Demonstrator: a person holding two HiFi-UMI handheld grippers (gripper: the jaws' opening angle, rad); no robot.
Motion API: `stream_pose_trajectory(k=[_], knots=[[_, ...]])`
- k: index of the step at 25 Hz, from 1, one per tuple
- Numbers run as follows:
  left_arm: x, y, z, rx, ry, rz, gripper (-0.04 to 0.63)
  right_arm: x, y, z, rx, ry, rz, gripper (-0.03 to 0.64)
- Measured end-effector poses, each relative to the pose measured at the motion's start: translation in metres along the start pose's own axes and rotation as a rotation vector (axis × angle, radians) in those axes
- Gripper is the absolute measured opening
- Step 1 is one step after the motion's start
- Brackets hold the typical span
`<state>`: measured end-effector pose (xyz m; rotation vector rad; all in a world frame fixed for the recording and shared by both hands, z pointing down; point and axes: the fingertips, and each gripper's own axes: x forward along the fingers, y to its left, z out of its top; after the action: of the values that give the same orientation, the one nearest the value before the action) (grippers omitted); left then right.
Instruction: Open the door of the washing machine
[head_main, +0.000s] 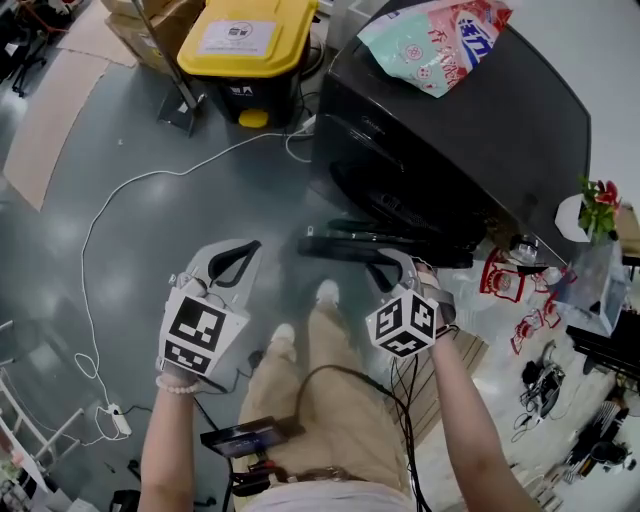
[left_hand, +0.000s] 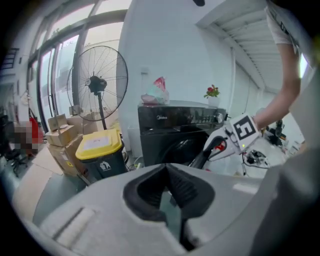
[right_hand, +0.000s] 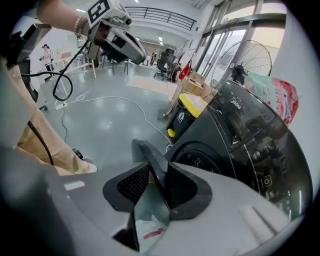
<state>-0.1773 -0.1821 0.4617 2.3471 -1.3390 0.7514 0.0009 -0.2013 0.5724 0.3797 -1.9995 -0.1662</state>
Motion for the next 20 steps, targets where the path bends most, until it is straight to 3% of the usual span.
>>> stream_pose_trajectory(k=[10, 20], knots=[[-0.042, -0.001, 0.009, -0.009, -0.077, 0.018, -0.005, -0.011, 0.026, -0.007, 0.023, 0.056, -0.028, 0.121], [-0.071, -0.024, 0.008, 0.042, -0.121, -0.038, -0.005, -0.031, 0.068, -0.026, -0.029, 0.124, -0.043, 0.124]])
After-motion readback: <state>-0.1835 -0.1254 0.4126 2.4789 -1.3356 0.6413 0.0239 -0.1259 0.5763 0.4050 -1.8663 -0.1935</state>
